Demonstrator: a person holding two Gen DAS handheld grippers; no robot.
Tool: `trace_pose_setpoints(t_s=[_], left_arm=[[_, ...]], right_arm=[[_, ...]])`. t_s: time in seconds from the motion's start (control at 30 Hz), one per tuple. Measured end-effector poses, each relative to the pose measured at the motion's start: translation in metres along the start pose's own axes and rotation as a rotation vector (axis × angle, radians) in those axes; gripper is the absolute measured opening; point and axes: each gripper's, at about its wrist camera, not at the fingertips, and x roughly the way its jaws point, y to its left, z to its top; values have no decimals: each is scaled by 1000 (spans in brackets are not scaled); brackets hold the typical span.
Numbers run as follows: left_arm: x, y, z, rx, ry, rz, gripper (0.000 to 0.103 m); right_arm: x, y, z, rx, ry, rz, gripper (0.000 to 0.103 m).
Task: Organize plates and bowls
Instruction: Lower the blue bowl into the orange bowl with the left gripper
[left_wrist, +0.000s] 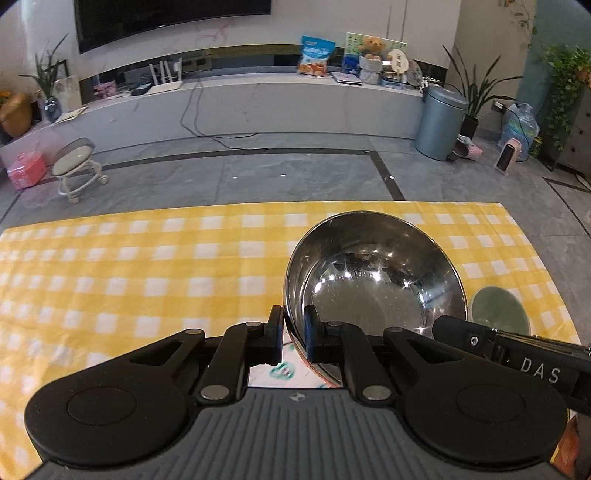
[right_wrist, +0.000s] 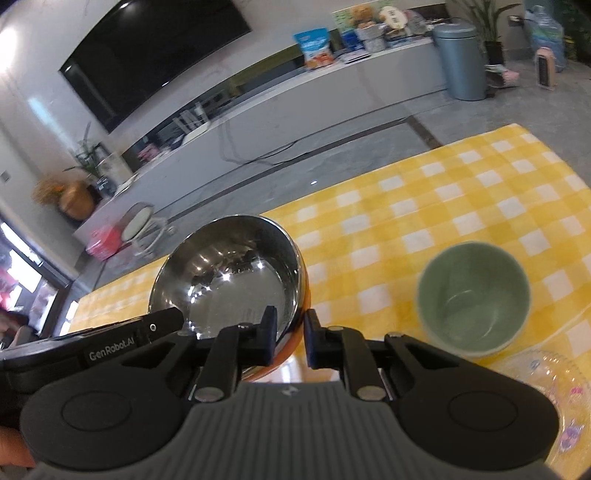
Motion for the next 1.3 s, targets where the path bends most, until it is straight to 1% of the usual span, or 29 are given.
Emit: trace_pose_setpoints(t_s=[0.3, 0.43, 0.6, 0.77, 1.0, 1.1, 1.3], left_arm=[[-53, 34, -26, -47, 45, 61, 13], [-75, 55, -46, -95, 80, 83, 13], [-95, 76, -69, -151, 134, 71, 13], [-112, 89, -93, -177, 148, 73, 13], [-129, 109, -124, -226, 162, 48, 13], [-132, 115, -135, -236, 164, 39, 13], [-129, 120, -151, -255, 196, 27, 14]], right_arm=[[-31, 51, -21, -159, 66, 110, 13], [-43, 78, -42, -250, 93, 155, 13], [-54, 97, -73, -329, 141, 190, 14], [-60, 101, -96, -338, 195, 220, 14], [-64, 113, -120, -341, 232, 231, 14], [-66, 111, -130, -323, 251, 241, 14], [-61, 112, -141, -312, 278, 239, 13]])
